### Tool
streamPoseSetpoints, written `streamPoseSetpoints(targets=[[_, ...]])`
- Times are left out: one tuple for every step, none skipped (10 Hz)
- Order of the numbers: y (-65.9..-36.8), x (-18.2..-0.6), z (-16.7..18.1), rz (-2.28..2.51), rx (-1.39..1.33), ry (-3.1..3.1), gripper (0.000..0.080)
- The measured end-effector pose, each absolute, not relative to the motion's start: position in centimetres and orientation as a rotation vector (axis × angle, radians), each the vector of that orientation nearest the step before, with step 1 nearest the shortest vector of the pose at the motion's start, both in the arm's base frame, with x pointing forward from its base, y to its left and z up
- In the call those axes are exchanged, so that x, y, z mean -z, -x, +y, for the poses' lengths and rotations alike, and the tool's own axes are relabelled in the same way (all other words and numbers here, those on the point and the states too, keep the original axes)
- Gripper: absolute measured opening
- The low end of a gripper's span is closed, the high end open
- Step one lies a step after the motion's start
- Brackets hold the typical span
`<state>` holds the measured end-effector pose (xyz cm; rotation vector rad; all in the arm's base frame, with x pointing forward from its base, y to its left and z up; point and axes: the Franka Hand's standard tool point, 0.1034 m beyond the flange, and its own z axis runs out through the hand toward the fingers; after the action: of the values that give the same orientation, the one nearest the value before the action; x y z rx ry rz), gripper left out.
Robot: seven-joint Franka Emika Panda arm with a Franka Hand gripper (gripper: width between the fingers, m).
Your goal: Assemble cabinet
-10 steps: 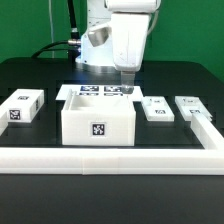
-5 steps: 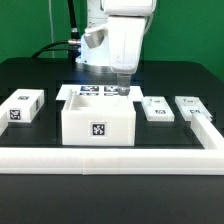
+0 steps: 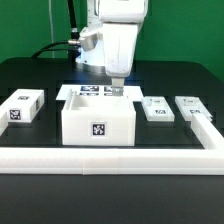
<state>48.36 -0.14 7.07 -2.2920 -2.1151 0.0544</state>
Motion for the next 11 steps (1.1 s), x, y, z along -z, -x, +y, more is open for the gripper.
streamPoseSetpoints(targets=[[-47.9,-7.0,-0.1,-2.110,-0.061,2.293,0.0798],[-47.2,-6.9,-0.2,-2.106,-0.072,2.289,0.0798],[-46.5,-6.6,-0.1,-2.101,-0.079,2.286,0.0798],[-45.8,-6.1,-0.1,-2.106,-0.058,2.291,0.0798],[-44.8,-5.5,-0.2,-2.100,-0.058,2.291,0.0798],[-44.1,-5.2,-0.4,-2.101,-0.062,2.284,0.0798],[-43.8,-4.9,-0.7,-2.101,-0.058,2.285,0.0798],[-43.5,-4.7,-0.8,-2.099,-0.052,2.289,0.0798],[-43.5,-4.5,-0.7,-2.097,-0.055,2.287,0.0798],[-43.3,-4.2,-0.7,-2.093,-0.062,2.283,0.0798],[-43.2,-3.9,-0.7,-2.089,-0.067,2.280,0.0798]])
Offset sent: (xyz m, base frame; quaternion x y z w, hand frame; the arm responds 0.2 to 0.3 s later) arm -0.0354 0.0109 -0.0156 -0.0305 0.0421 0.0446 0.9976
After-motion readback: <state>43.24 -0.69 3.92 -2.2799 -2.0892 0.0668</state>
